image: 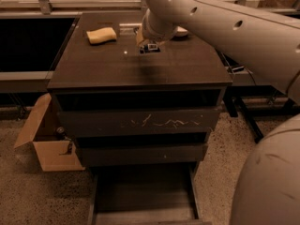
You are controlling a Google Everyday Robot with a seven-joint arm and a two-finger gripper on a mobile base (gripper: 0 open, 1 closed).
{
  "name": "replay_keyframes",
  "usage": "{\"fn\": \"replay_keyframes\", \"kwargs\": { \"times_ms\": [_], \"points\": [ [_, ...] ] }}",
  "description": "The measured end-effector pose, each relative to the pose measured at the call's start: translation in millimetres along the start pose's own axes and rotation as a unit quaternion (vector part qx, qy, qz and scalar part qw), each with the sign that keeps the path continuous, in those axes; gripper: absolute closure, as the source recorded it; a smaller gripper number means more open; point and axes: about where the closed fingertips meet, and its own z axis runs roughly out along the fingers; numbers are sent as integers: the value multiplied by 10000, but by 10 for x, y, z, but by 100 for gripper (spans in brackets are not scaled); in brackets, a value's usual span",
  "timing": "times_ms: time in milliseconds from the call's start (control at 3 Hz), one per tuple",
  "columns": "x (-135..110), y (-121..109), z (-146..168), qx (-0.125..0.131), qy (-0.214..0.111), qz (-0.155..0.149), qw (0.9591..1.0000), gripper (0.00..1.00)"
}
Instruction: Place rxbar blueberry into bottom drawer
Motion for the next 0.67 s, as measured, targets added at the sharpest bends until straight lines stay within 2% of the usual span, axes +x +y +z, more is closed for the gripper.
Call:
{"fn": "replay_keyframes", "kwargs": {
  "times_ms": [333, 667],
  "points": [
    [409, 417, -263, -827, 393, -499, 9946, 100],
    [810, 773, -486, -1508, 735, -1068, 9800, 100]
  ]
}}
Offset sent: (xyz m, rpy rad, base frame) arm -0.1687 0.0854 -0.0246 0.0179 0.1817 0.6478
